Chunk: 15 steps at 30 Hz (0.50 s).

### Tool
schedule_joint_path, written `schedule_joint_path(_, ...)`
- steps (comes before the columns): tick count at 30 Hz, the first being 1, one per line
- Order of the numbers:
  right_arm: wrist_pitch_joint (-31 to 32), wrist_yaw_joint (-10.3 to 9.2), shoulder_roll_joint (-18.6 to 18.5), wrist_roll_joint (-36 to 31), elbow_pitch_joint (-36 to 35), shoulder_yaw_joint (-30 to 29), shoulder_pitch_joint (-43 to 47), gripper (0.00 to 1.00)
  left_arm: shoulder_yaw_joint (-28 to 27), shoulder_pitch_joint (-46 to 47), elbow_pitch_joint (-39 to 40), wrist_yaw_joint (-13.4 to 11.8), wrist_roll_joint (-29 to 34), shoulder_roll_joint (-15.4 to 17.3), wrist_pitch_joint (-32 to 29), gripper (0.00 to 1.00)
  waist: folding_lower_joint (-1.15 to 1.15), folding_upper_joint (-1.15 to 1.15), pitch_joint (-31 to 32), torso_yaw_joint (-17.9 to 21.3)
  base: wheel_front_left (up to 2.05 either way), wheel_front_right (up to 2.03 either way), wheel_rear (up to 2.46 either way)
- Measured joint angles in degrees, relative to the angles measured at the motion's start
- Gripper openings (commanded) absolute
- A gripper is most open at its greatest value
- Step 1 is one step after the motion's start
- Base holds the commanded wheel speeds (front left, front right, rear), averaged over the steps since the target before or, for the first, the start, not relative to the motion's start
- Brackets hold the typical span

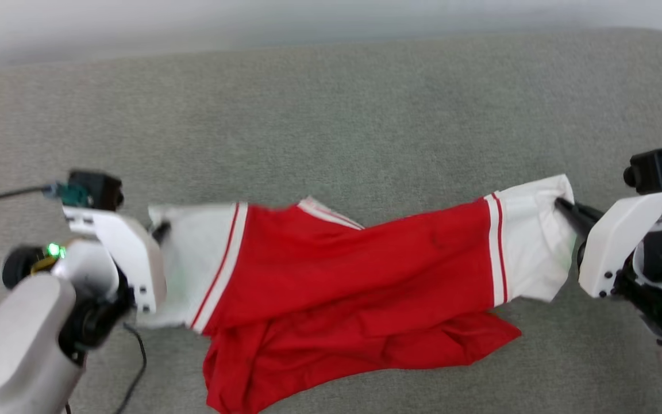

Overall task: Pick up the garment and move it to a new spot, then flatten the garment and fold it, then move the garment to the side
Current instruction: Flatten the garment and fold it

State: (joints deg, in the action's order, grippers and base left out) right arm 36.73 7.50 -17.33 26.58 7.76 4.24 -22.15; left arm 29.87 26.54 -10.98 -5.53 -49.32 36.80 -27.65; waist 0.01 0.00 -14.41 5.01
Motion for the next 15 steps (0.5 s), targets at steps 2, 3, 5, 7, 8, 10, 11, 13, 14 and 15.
schedule_joint_path(2, -1.15, 0.01, -0.12, -1.16, 0.79, -0.18, -1.52, 0.0, -0.27, 2.96, 0.19, -0.19, 1.82, -0.49, 1.91, 0.0, 0.0, 0.0, 0.9, -0.53, 0.0, 0.0, 0.0)
schedule_joint_path(3, -1.52, 0.01, 0.0, -1.31, 1.33, -0.46, -2.58, 0.0, -0.41, 4.42, 0.22, -0.26, 2.49, -1.02, 2.8, 0.0, 0.0, 0.0, 1.32, -0.79, 0.0, 0.0, 0.0)
schedule_joint_path(5, -2.67, 0.01, -0.01, -2.38, 2.53, -0.74, -5.19, 0.0, -0.59, 7.56, 0.08, -0.62, 4.34, -2.11, 5.01, 0.0, 0.0, 0.0, 2.01, -1.23, 0.0, 0.0, 0.0)
schedule_joint_path(7, -4.25, 0.01, -0.02, -2.82, 3.89, -1.13, -8.16, 0.0, -0.99, 11.34, -0.73, -0.56, 5.17, -3.39, 6.49, 0.0, 0.0, 0.0, 2.48, -1.65, 0.0, 0.0, 0.0)
schedule_joint_path(8, -4.98, 0.0, -0.26, -3.43, 4.56, -0.97, -9.83, 0.0, -1.14, 13.18, -1.4, -0.44, 5.58, -4.12, 7.61, 0.0, 0.0, 0.0, 2.6, -1.85, 0.0, 0.0, 0.0)
schedule_joint_path(10, -6.1, 0.0, -0.26, -3.72, 5.46, -0.79, -12.91, 0.0, -1.48, 16.89, -3.23, -0.42, 6.6, -5.6, 9.4, 0.0, 0.0, 0.0, 2.69, -2.17, 0.0, 0.0, 0.0)
schedule_joint_path(11, -6.66, 0.0, -0.18, -3.71, 5.81, -0.79, -14.65, 0.0, -1.8, 18.92, -4.17, -0.32, 7.05, -6.21, 10.26, 0.0, 0.0, 0.0, 2.55, -2.21, 0.0, 0.0, 0.0)
schedule_joint_path(13, -7.79, 0.01, -0.35, -3.92, 6.57, -0.94, -18.84, 0.0, -2.38, 23.69, -6.22, -0.51, 7.92, -7.22, 11.27, 0.0, 0.0, 0.0, 1.81, -2.23, 0.0, 0.0, 0.0)
schedule_joint_path(14, -8.42, 0.0, -0.43, -3.91, 7.09, -0.93, -21.12, 0.0, -2.77, 26.0, -7.45, -0.54, 8.31, -7.69, 11.92, 0.0, 0.0, 0.0, 1.33, -2.22, 0.0, 0.0, 0.0)
schedule_joint_path(15, -9.04, 0.0, -0.52, -4.01, 7.5, -0.8, -23.36, 0.0, -3.02, 28.22, -8.45, -0.63, 8.76, -8.25, 12.61, 0.0, 0.0, 0.0, 0.83, -2.19, 0.0, 0.0, 0.0)
